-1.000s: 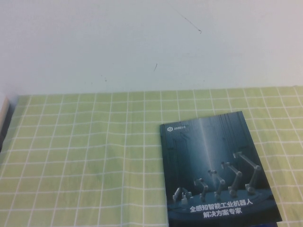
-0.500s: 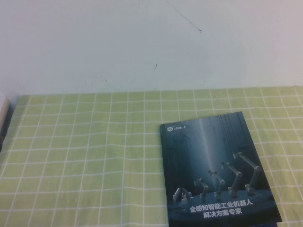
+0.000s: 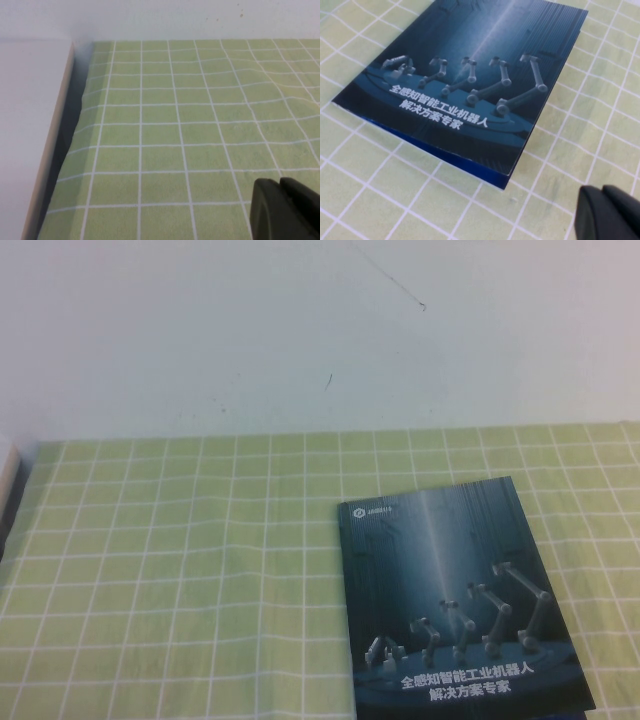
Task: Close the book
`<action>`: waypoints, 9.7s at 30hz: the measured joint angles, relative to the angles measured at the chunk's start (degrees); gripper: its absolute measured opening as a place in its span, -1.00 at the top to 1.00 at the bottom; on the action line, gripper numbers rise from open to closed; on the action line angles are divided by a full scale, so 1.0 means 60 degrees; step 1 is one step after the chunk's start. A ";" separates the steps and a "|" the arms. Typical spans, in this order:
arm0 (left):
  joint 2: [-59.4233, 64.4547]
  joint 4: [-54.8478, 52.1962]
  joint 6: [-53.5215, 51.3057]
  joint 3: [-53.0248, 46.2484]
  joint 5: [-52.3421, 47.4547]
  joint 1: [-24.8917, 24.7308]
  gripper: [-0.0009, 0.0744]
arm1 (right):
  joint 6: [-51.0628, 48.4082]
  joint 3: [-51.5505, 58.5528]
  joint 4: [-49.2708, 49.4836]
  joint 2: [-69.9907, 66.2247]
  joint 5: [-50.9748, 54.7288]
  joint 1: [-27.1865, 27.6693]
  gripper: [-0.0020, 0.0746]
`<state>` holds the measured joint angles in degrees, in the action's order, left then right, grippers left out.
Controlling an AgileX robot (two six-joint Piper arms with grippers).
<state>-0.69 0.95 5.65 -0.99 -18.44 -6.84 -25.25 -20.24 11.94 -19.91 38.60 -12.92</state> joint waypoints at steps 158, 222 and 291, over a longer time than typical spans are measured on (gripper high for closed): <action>-0.0020 -0.0158 -0.0624 0.0014 -0.0082 0.0765 0.99 | 0.4209 0.3540 -0.2680 0.3427 -0.3043 0.3037 0.95; -0.0020 -0.0158 -0.0605 0.0014 -0.0082 0.0765 0.99 | 0.4209 0.3540 -0.2680 0.3427 -0.3043 0.3037 0.95; -0.0020 -0.0158 -0.0624 0.0014 -0.0082 0.0765 0.99 | 0.4260 0.3540 -0.2680 0.3427 -0.3043 0.3037 0.95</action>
<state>-0.81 0.00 1.90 -0.91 -18.93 -2.25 0.30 1.00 -4.14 0.65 20.35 5.30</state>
